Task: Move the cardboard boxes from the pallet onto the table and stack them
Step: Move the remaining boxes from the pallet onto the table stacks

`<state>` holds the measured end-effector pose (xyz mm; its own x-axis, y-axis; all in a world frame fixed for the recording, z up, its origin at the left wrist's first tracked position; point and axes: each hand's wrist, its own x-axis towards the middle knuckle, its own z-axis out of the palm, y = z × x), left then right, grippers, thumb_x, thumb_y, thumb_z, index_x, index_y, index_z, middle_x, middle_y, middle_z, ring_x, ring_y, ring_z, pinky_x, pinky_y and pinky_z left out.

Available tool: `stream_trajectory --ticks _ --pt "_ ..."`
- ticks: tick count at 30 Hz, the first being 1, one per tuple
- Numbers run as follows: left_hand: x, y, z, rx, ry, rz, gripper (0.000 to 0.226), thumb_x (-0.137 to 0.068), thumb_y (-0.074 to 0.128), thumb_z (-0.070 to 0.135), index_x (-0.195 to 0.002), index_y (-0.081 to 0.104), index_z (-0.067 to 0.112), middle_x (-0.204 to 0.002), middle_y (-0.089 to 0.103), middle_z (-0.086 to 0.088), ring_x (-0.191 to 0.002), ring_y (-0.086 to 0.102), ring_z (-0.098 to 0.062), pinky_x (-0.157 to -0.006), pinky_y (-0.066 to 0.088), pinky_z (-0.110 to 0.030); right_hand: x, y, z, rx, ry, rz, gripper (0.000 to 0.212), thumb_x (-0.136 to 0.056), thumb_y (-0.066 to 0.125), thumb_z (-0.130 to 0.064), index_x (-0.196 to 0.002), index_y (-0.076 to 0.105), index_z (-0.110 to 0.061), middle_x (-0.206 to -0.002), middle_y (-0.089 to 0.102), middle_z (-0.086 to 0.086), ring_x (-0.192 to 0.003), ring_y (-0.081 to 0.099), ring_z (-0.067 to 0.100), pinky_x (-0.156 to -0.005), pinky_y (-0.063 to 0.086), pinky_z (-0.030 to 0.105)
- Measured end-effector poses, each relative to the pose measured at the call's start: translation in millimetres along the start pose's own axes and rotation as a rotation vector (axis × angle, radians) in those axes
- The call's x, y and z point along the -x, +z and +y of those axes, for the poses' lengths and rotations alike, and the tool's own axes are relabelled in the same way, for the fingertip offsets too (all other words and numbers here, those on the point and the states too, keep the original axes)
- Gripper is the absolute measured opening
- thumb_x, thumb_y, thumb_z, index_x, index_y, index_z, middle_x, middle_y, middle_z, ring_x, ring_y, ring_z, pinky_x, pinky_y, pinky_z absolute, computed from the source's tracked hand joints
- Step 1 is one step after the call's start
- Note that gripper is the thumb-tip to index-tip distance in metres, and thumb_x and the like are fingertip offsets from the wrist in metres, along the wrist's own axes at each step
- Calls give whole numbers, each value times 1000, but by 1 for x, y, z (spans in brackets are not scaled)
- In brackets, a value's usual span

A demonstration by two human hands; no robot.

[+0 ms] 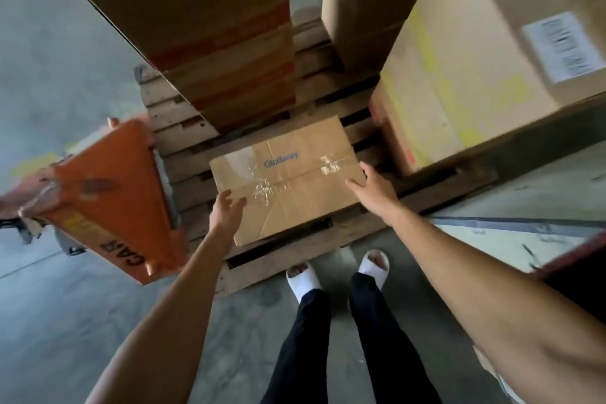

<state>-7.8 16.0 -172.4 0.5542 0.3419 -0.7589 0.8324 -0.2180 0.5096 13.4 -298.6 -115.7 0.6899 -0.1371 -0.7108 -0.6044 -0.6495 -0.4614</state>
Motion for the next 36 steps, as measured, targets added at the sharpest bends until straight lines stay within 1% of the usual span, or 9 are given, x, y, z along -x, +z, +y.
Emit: stream_trajectory --ticks 7,11,13,15,18,26,31,34,36 --pt "-141 36 -89 -112 -99 179 82 -88 67 46 -152 28 13 -145 50 -16 -128 52 -38 -105 45 -51 -169 76 54 -42 127 94 92 -93 62 -47 -159 2 -22 -166 11 6 -151 18 28 -120 25 45" --pt "-166 45 -131 160 -154 104 72 -80 78 46 -140 44 23 -124 63 -5 -110 64 -26 -90 54 -40 -212 98 85 -93 144 164 100 -89 63 -56 -159 -1 -24 -164 23 4 -146 32 29 -115 33 42" --pt "-171 49 -146 340 -258 19 66 -80 77 49 -137 50 28 -120 66 0 -104 66 -21 -81 57 -39 -225 96 100 -117 183 176 100 -84 66 -61 -158 11 -23 -153 42 6 -137 44 31 -107 40 41" --pt "-170 54 -154 434 -315 -34 57 -86 70 50 -134 52 25 -114 67 1 -99 67 -19 -71 56 -38 -231 93 114 -211 249 88 91 -77 67 -69 -147 40 -19 -137 56 2 -131 50 28 -99 42 36" --pt "-172 61 -160 474 -330 -38 52 -90 66 46 -133 54 19 -111 68 0 -96 66 -18 -69 54 -38 -230 92 129 -285 267 12 78 -76 62 -74 -134 56 -22 -119 57 -4 -121 51 21 -94 38 32" --pt "-96 -13 -131 455 -309 -91 77 -70 82 49 -135 56 16 -123 69 -10 -109 68 -28 -78 59 -41 -136 67 94 -366 177 17 66 -84 59 -67 -136 54 -27 -116 52 -7 -112 47 14 -92 36 31" --pt "-9 -74 -69 430 -226 -104 51 -85 73 41 -128 58 17 -115 69 -6 -99 67 -23 -74 55 -40 -22 24 42 -436 143 138 54 -84 63 -65 -125 62 -29 -107 58 -9 -103 51 13 -89 38 26" --pt "48 -115 -36 400 -199 -141 86 -60 86 56 -133 59 19 -122 70 -10 -108 67 -30 -89 55 -56 48 -9 9 -473 95 182 51 -81 64 -68 -119 63 -34 -108 62 -11 -106 56 14 -88 38 24" --pt "75 -137 -22 389 -173 -166 93 -51 89 62 -129 63 20 -121 71 -12 -102 69 -33 -88 53 -64 85 -29 -9 -481 67 207 47 -81 65 -67 -114 62 -34 -110 62 -13 -109 56 13 -89 39 24"
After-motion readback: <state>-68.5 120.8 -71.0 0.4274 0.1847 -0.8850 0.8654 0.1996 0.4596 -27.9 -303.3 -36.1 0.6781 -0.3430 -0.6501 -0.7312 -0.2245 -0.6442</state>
